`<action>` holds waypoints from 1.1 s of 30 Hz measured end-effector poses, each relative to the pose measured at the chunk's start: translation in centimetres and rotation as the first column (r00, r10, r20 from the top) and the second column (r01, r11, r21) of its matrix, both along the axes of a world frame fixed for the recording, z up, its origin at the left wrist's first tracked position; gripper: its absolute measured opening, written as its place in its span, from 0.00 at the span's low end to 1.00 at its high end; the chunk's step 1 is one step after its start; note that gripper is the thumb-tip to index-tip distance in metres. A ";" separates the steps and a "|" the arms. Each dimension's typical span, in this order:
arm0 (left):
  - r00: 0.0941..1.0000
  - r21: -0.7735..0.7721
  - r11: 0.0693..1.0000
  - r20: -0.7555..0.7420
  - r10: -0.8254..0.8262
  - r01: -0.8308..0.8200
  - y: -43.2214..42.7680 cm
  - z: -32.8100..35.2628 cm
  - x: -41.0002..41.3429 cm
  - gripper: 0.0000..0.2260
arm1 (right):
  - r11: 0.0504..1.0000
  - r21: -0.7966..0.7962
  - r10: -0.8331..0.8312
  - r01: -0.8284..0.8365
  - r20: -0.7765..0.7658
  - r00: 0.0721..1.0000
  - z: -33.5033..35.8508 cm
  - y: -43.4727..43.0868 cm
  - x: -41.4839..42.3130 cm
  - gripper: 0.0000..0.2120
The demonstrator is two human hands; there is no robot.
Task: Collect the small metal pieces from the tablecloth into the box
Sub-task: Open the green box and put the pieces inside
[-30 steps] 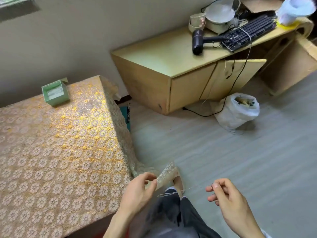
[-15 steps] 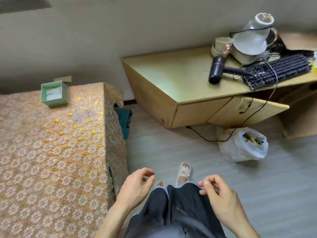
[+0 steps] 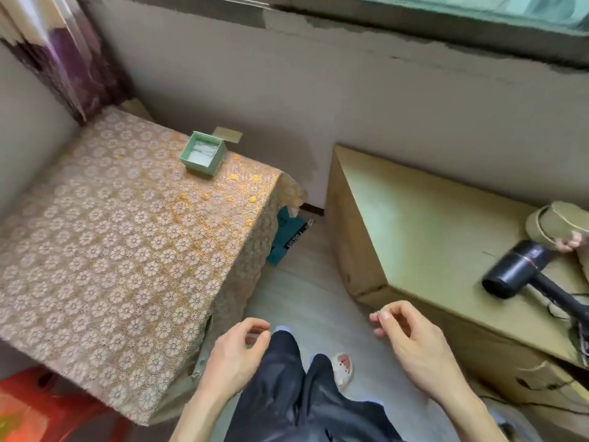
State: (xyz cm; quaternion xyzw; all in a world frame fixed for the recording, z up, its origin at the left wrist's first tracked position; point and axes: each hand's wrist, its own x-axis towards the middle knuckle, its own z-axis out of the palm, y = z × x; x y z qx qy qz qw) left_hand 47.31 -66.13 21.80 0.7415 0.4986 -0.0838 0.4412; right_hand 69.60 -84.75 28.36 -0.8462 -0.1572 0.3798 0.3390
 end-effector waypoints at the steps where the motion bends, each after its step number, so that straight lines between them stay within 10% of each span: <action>1: 0.999 -0.006 0.999 0.002 0.044 -0.044 0.2 0.0 0.3 0.03 | 0.999 -0.006 0.035 -0.035 0.008 0.999 -0.1 1.1 1.1 0.08; 21: 0.953 -0.046 0.955 0.060 0.296 -0.294 26.0 -1.6 7.8 0.06 | 0.906 -0.064 0.420 -0.419 0.005 0.907 -0.6 32.9 9.4 0.08; 33: 0.827 -0.113 0.819 -0.077 0.558 -0.563 31.9 -3.5 13.0 0.04 | 0.651 -0.082 0.751 -0.755 -0.070 0.656 -3.2 51.6 17.1 0.10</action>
